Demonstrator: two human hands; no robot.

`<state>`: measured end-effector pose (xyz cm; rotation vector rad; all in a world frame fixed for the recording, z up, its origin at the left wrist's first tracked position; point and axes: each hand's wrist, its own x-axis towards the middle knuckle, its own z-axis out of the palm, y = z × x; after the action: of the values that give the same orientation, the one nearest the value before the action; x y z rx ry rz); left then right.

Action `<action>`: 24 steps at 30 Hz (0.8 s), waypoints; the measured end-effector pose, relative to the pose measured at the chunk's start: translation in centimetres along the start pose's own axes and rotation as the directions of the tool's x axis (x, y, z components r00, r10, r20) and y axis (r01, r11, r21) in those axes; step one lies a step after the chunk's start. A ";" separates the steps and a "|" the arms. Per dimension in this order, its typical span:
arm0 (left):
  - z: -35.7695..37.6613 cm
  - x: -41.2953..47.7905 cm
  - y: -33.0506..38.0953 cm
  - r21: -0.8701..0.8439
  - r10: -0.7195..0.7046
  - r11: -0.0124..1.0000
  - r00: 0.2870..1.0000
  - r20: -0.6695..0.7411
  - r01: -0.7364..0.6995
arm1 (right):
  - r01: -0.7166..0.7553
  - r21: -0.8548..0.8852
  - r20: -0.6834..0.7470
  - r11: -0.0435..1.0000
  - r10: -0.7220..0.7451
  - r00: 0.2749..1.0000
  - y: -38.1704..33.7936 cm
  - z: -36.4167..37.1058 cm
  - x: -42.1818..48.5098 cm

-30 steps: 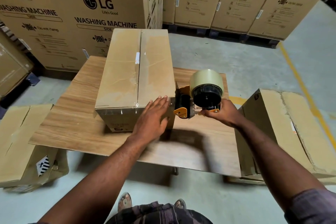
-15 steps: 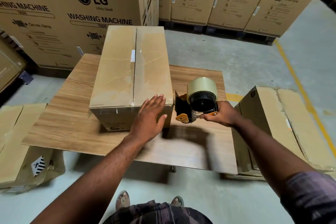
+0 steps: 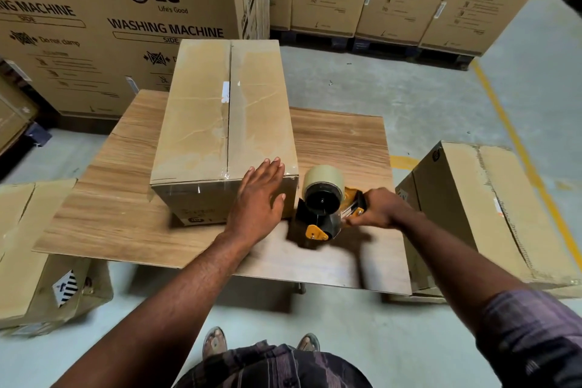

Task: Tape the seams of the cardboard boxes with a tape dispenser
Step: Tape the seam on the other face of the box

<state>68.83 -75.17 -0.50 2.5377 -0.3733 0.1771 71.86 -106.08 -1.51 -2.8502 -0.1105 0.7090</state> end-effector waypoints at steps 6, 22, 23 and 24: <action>-0.3 -0.2 0.1 0.029 0.030 0.999 0.999 0.016 -0.031 | -0.279 0.652 0.037 0.705 0.338 0.941 -1.6 6.2 -1.1; -1.8 0.0 0.2 0.068 0.061 0.995 0.993 0.106 -0.068 | -0.482 0.589 0.121 0.649 0.518 0.846 -6.5 9.3 -0.4; -1.8 0.0 0.2 0.066 0.060 0.996 0.993 0.106 -0.067 | -0.475 0.460 0.089 0.751 0.493 0.866 -7.3 8.7 -0.9; -1.9 0.1 0.3 0.065 0.059 0.996 0.993 0.105 -0.066 | -0.449 0.397 0.038 0.801 0.474 0.880 -8.1 8.1 -1.0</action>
<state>68.71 -74.36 1.24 2.6112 -0.4954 0.0842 66.95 -96.83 -6.35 -2.5037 0.6886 0.6304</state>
